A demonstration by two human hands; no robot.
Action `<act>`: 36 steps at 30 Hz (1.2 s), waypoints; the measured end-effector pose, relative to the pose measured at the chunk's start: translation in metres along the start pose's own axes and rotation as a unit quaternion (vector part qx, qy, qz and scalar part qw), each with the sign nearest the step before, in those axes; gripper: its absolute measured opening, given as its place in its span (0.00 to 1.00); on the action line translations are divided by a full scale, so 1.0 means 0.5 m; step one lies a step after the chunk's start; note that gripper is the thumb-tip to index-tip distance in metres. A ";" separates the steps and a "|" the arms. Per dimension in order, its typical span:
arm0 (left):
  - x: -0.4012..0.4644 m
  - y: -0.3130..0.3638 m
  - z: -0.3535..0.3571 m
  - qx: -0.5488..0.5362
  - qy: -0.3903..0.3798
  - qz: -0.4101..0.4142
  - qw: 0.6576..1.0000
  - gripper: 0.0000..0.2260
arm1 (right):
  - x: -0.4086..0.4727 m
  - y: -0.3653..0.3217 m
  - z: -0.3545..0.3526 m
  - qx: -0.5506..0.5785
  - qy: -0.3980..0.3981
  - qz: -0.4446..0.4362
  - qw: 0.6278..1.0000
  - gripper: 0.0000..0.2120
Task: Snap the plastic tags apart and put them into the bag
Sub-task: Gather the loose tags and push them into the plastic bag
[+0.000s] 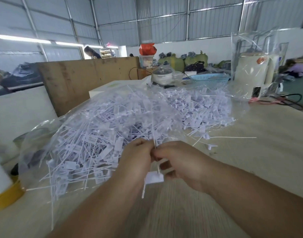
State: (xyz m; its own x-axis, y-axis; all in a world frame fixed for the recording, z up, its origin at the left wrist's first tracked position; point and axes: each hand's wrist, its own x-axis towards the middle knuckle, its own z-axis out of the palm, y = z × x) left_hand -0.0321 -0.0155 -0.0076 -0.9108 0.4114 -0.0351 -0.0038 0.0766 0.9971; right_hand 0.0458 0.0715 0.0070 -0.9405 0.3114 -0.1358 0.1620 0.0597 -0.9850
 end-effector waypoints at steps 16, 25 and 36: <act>0.013 0.062 -0.057 0.559 0.220 0.471 0.646 0.22 | 0.052 -0.047 -0.039 0.216 0.029 0.120 0.969 0.09; 0.034 0.097 -0.065 0.564 0.288 0.471 0.614 0.07 | 0.100 -0.091 -0.030 0.257 0.073 0.025 0.963 0.08; 0.044 0.016 -0.041 0.494 0.216 0.519 0.664 0.04 | 0.216 -0.154 -0.023 0.082 0.242 0.005 0.967 0.23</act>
State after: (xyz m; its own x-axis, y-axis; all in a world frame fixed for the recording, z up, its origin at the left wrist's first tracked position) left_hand -0.0607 -0.0245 0.0012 -0.2460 0.4258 0.8707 0.7964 0.6008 -0.0689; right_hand -0.0649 0.1112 0.0695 -0.6827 0.7211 -0.1178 0.0829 -0.0837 -0.9930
